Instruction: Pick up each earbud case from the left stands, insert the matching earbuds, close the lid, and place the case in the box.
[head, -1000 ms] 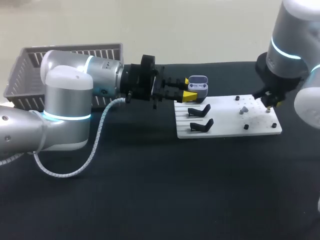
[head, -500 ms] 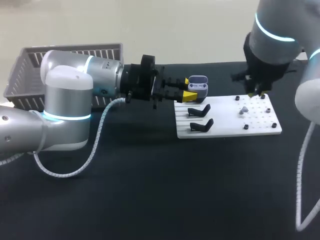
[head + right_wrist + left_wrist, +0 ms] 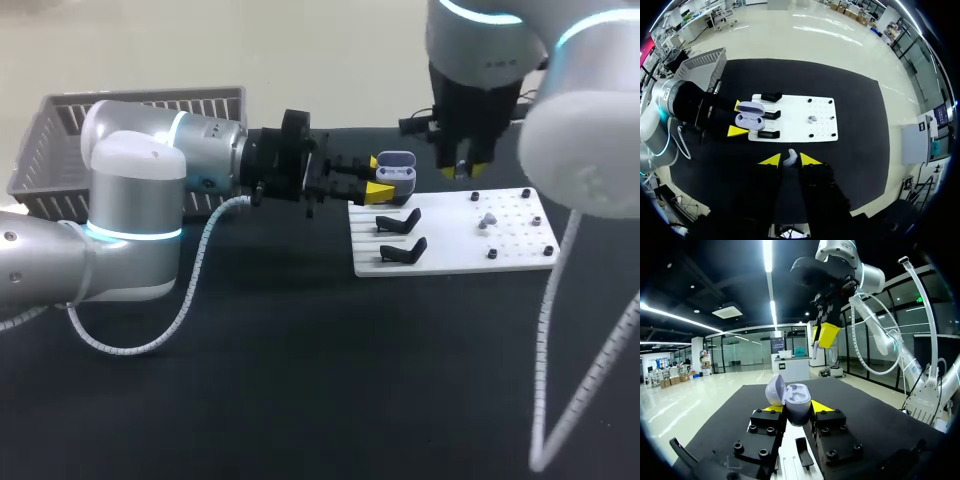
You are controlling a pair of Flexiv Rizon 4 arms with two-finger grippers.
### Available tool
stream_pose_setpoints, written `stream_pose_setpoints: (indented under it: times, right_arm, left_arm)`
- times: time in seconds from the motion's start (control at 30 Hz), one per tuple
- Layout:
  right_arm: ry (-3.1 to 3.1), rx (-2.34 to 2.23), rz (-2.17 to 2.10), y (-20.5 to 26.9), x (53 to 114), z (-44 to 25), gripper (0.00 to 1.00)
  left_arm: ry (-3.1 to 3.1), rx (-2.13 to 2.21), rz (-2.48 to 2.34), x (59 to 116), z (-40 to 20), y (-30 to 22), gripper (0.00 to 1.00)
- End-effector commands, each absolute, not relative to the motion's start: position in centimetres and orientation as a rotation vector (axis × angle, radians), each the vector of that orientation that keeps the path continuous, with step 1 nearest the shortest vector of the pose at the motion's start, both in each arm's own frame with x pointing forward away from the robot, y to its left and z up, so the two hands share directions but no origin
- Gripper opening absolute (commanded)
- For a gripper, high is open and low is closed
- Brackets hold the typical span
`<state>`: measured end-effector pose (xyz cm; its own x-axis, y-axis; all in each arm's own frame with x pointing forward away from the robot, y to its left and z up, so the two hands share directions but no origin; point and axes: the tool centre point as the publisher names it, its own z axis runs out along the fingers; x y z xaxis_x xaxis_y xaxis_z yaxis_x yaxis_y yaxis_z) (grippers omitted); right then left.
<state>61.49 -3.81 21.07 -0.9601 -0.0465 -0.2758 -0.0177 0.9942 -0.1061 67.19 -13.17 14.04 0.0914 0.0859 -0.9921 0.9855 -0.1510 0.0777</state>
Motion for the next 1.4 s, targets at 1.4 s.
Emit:
stream_pose_setpoints:
  times: [1.4]
  right_arm:
    - [2.868, 0.633, -0.302, 1.7, 63.1, 21.7, 0.0]
  left_arm:
    - [1.137, 1.423, -1.205, 67.2, 13.9, -13.2, 0.0]
